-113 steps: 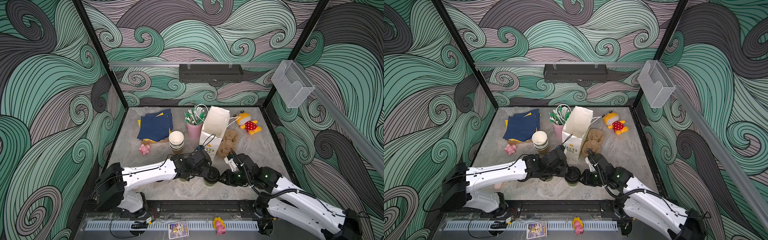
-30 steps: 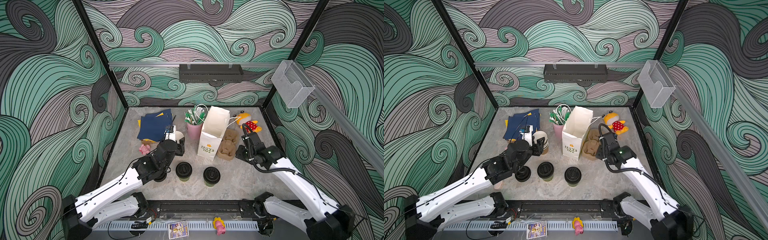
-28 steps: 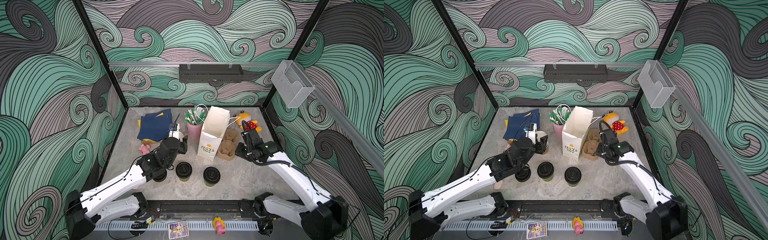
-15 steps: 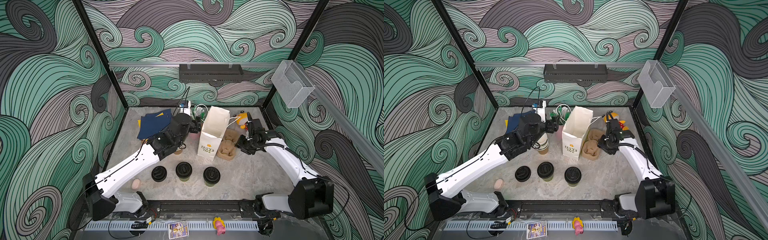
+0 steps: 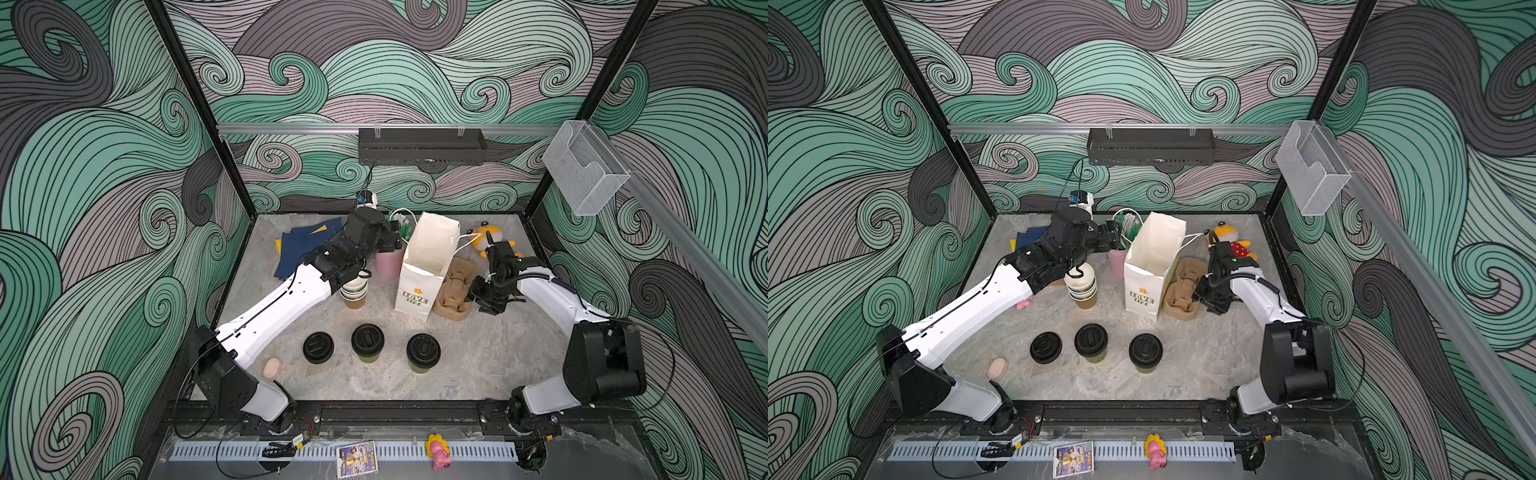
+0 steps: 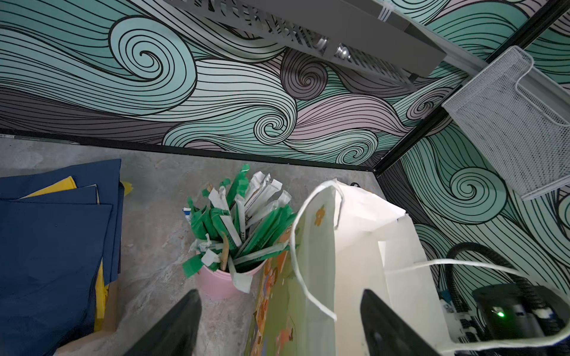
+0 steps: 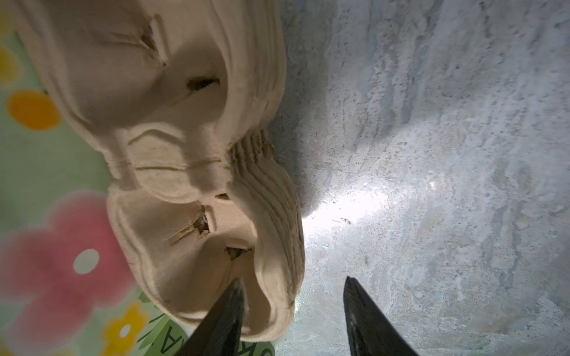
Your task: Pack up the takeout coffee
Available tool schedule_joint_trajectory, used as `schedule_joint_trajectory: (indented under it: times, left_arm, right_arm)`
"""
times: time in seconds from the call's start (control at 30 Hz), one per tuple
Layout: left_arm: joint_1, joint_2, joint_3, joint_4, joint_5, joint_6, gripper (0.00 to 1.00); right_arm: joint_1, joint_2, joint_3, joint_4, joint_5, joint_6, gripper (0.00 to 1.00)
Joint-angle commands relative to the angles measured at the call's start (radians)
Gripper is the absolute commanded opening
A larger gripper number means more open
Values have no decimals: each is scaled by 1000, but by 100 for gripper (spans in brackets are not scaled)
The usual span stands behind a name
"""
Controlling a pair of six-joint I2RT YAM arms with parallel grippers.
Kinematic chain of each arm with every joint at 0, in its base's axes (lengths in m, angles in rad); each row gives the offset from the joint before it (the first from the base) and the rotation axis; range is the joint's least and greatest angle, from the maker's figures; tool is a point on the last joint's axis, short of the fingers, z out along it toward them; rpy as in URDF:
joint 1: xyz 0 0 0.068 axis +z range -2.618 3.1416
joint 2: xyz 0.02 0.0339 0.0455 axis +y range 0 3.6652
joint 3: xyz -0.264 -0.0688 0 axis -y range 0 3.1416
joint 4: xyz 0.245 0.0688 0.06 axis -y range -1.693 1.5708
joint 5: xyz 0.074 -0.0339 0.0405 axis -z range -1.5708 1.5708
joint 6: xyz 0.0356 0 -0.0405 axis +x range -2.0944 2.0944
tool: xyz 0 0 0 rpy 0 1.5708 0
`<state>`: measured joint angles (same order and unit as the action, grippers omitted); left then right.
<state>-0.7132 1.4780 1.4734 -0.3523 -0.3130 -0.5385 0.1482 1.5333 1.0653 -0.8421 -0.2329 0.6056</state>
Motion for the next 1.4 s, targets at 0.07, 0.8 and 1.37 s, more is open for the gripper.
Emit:
schedule_joint_trajectory:
  times: [0.07,0.8,1.37]
  left_arm:
    - [11,6,59,1,19,-29,83]
    - [34,8,78,-30,24,-28,82]
    - [43,13,71,-35,113,-30,82]
  right_arm:
    - [1,61,49,-21,-11,-61,53]
    - [-121,39,216,-210,2,-373,52]
    - [-10,146,276,-177,75,-573,55]
